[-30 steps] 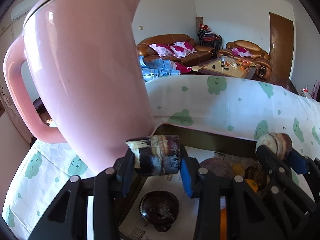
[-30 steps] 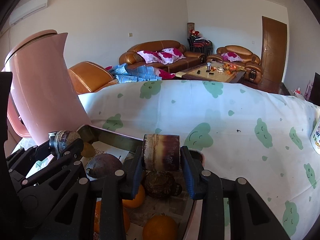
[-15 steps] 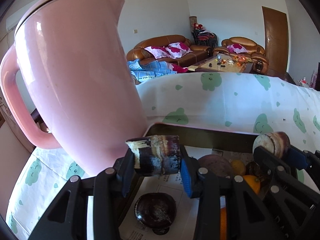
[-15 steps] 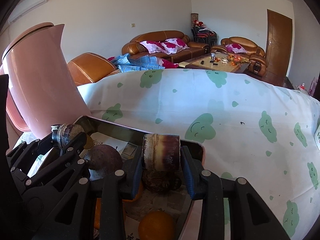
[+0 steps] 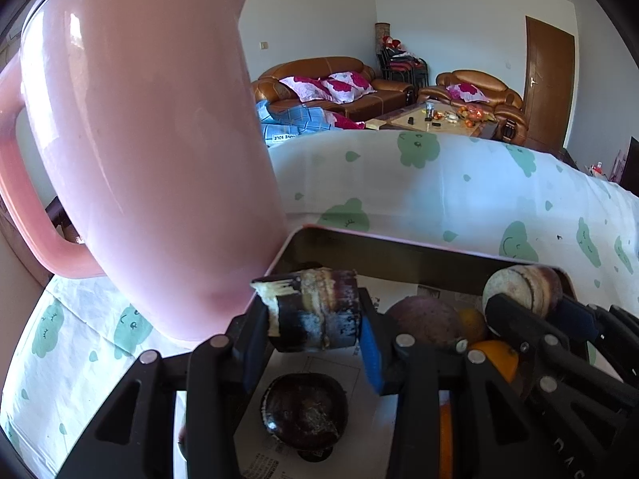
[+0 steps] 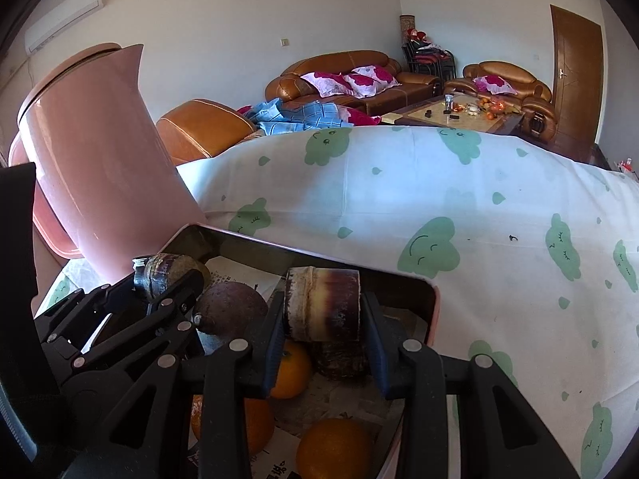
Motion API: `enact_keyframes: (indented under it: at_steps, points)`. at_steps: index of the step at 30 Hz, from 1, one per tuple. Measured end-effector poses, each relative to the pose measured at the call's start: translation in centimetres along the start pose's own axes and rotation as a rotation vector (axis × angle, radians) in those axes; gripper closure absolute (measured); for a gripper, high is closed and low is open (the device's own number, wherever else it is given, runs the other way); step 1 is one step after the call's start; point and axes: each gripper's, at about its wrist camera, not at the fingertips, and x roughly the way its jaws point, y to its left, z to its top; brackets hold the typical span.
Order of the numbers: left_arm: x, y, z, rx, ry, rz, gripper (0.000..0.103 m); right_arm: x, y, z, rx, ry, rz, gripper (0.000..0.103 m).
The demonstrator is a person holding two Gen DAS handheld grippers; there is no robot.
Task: Organize fruits
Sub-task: 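Open the right tool to release its jar while the left tool releases its jar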
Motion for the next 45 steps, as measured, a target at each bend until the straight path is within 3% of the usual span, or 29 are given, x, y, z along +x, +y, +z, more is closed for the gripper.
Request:
enact_keyframes:
  at_steps: [8, 12, 14, 21, 23, 27, 30, 34, 41, 42, 44, 45]
  points:
    - [0.0, 0.3, -0.1, -0.011, -0.001, -0.008, 0.061, -0.1, -1.0, -0.2, 0.07, -0.015, 0.1, 0.063]
    - [-0.3, 0.3, -0.4, -0.012, -0.007, -0.006, 0.061, -0.2, -2.0, -0.2, 0.149, -0.031, 0.229, 0.053]
    - [-0.5, 0.1, -0.5, 0.007, -0.013, 0.008, 0.061, -0.4, -1.9, -0.1, 0.171, -0.043, 0.301, 0.053]
    - [-0.7, 0.1, -0.6, -0.015, -0.02, 0.007, 0.059, -1.3, -1.4, -0.1, 0.162, -0.101, 0.325, 0.053]
    - [-0.6, 0.3, -0.7, -0.035, -0.014, -0.003, 0.059, -2.2, -1.7, -0.1, 0.171, -0.157, 0.284, 0.051]
    - [-0.7, 0.7, -0.9, -0.057, -0.007, -0.021, 0.056, -3.9, -1.9, -0.5, 0.15, -0.286, 0.095, 0.03]
    - [-1.1, 0.7, -1.1, -0.059, -0.017, -0.032, 0.05, -4.5, -1.2, -0.9, 0.087, -0.336, -0.014, 0.03]
    - [-1.6, 0.0, -1.4, -0.011, -0.032, 0.009, 0.049, -4.7, -0.2, -1.1, 0.0, -0.354, -0.156, 0.03]
    - [-2.9, 0.6, -2.2, -0.016, -0.051, -0.006, 0.044, -6.0, -0.7, -1.9, -0.019, -0.387, -0.155, 0.029]
    - [-3.1, 0.5, -2.2, -0.012, -0.058, -0.002, 0.042, -6.2, -0.6, -2.0, -0.023, -0.396, -0.153, 0.028]
    - [-3.7, 0.5, -2.4, -0.013, -0.088, 0.01, 0.025, -6.5, -0.5, -2.2, -0.036, -0.408, -0.164, 0.027]
    - [-4.2, 0.6, -2.5, -0.019, -0.109, 0.009, 0.006, -6.7, -0.3, -2.4, -0.044, -0.415, -0.169, 0.027]
